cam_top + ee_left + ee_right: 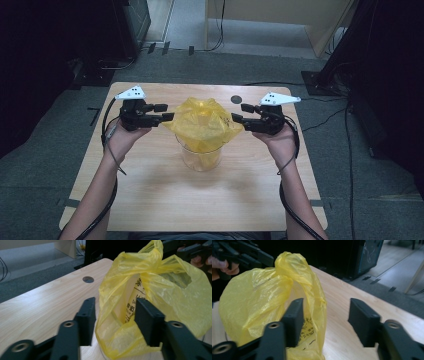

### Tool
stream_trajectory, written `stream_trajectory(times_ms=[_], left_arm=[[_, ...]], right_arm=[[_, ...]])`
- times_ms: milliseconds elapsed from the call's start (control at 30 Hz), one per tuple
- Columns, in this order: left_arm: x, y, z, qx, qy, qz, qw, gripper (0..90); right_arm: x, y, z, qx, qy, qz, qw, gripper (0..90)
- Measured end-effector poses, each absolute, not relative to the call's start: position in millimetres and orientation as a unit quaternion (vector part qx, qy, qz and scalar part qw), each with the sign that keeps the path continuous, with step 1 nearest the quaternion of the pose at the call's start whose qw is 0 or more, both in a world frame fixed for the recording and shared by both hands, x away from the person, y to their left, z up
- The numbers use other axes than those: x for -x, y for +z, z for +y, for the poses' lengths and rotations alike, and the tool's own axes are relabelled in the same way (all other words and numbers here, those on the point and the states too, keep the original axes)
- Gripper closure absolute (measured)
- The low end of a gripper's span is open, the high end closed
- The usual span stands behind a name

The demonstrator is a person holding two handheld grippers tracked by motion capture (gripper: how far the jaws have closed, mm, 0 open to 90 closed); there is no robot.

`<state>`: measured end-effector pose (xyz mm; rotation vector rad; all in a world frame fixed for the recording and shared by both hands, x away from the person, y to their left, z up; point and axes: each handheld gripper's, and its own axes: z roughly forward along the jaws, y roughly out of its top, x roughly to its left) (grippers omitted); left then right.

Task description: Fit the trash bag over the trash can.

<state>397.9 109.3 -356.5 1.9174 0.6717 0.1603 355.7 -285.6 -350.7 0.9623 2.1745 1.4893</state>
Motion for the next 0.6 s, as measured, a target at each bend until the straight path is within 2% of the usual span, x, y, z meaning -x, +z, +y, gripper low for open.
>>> stream_trajectory(times_ms=[33, 133, 300, 467, 600], left_arm=[[-397.9, -355.8, 108.0, -0.803, 0.066, 0.278, 0.522, 60.3], [-395.1, -352.9, 103.9, -0.81, 0.075, 0.264, 0.518, 68.1], [-392.2, -345.5, 98.5, -0.813, 0.076, 0.247, 0.521, 72.2], [-393.4, -351.4, 88.8, -0.826, 0.073, 0.24, 0.506, 72.0], [-398.5, -359.4, 82.4, -0.832, 0.059, 0.238, 0.498, 68.1]], right_arm=[[-354.6, -350.3, -283.6, -0.33, 0.522, 0.767, 0.175, 53.3], [-352.8, -347.5, -277.4, -0.322, 0.517, 0.771, 0.184, 56.3], [-348.7, -341.2, -270.0, -0.3, 0.52, 0.777, 0.189, 75.0], [-346.8, -340.1, -260.3, -0.279, 0.511, 0.793, 0.181, 81.4], [-352.1, -350.6, -253.4, -0.275, 0.495, 0.808, 0.165, 81.5]])
